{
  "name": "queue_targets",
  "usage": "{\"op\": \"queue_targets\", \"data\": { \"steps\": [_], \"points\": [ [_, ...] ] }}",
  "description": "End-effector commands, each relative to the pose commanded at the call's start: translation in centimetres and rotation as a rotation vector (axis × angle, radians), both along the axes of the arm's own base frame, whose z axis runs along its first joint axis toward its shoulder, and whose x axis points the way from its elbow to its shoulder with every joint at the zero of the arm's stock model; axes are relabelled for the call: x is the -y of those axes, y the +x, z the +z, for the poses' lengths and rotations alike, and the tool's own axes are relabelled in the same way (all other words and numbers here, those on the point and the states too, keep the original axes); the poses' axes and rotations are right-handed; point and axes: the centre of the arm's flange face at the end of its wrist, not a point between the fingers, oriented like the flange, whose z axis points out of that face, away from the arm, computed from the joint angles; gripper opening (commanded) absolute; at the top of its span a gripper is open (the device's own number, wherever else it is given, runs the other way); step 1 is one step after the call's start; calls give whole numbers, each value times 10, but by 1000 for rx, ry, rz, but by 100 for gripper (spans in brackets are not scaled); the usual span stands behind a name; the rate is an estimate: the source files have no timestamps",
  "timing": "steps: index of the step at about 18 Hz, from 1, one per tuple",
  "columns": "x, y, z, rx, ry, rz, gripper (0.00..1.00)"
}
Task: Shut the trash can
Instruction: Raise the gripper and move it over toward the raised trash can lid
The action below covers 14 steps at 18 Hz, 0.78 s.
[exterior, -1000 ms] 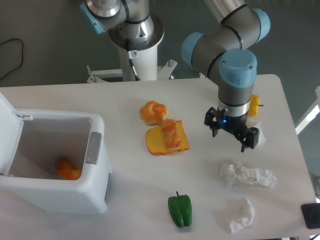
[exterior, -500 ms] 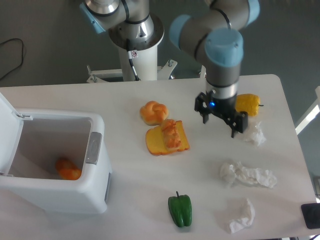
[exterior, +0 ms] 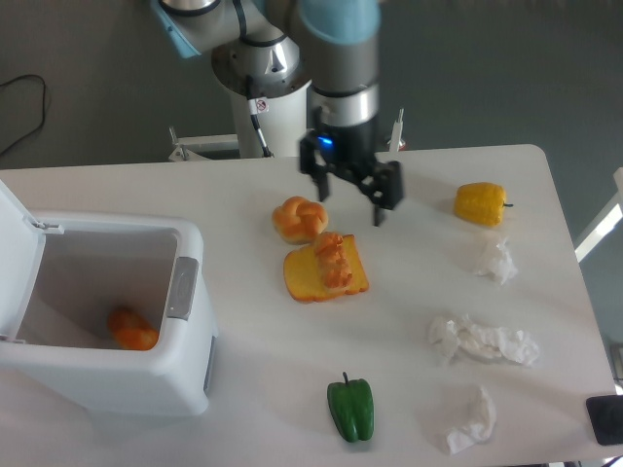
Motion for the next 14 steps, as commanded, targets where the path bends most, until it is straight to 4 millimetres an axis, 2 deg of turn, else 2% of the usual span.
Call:
{"op": "queue_targets", "data": {
  "steps": [4, 11, 14],
  "points": [
    [-15, 58, 21, 12, 61, 7, 100],
    [-29, 131, 56, 95, 189, 56, 100],
    [-37, 151, 66, 168, 239, 113, 100]
  ]
}}
